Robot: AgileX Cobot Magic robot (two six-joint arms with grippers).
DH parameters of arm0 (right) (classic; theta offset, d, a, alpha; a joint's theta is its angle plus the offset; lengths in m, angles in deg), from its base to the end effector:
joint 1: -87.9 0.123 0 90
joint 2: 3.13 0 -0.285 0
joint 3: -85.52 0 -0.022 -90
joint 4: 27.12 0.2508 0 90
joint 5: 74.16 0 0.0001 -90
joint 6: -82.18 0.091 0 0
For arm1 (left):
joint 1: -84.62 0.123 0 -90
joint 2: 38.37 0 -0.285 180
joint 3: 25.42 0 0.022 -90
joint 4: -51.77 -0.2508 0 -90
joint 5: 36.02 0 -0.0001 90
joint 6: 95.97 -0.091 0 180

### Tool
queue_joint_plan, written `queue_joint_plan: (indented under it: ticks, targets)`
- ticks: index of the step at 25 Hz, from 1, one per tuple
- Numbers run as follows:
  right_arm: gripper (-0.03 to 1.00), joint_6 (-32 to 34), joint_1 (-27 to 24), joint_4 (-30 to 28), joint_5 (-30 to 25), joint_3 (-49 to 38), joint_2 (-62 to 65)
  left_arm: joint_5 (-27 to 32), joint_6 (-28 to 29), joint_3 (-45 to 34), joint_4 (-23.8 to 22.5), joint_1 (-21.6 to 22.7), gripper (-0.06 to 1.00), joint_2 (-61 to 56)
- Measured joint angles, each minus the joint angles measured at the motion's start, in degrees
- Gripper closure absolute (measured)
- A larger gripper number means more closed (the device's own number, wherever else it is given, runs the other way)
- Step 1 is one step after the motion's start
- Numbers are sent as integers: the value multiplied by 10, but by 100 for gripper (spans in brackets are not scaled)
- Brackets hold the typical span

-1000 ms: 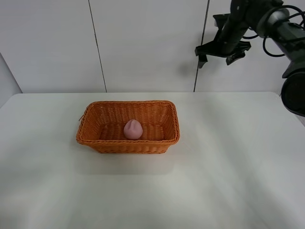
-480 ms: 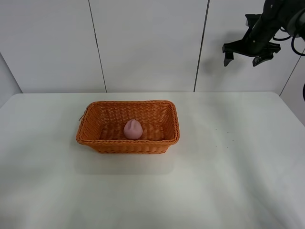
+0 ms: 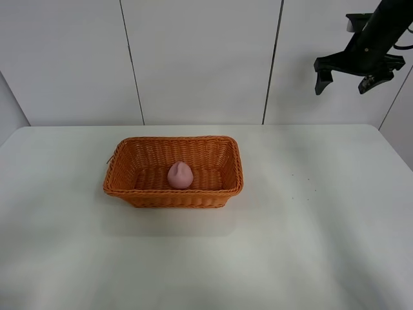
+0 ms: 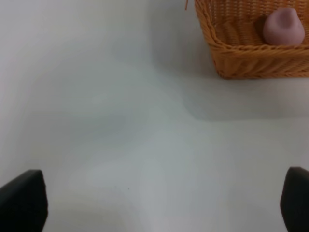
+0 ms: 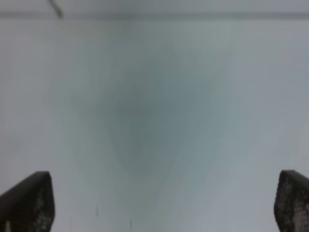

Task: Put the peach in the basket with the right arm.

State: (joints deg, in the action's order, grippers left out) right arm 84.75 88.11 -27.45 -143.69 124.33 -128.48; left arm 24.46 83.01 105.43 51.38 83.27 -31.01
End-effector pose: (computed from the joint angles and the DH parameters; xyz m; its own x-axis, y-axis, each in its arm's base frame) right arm 0.4507 0.0012 0.3093 -0.9133 0.0395 -0.4055 0.0377 0.9992 0.0124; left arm -0.0046 0.0006 0.2749 -0.4532 0.0318 -0.8908 0.0279 0.9994 0.0215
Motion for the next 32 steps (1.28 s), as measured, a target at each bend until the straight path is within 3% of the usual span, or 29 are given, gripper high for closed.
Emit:
queue_joint_plan:
  ticks: [13, 21, 24, 32]
  targets:
    - [27, -8, 0, 0, 2, -540, 498, 0, 0, 0, 0, 0, -5, 0]
    - [27, -13, 0, 0, 107, -828, 821, 0, 0, 0, 0, 0, -5, 0]
    - [27, -13, 0, 0, 105, -872, 929, 0, 0, 0, 0, 0, -5, 0]
    - [27, -13, 0, 0, 107, -878, 1124, 0, 0, 0, 0, 0, -5, 0]
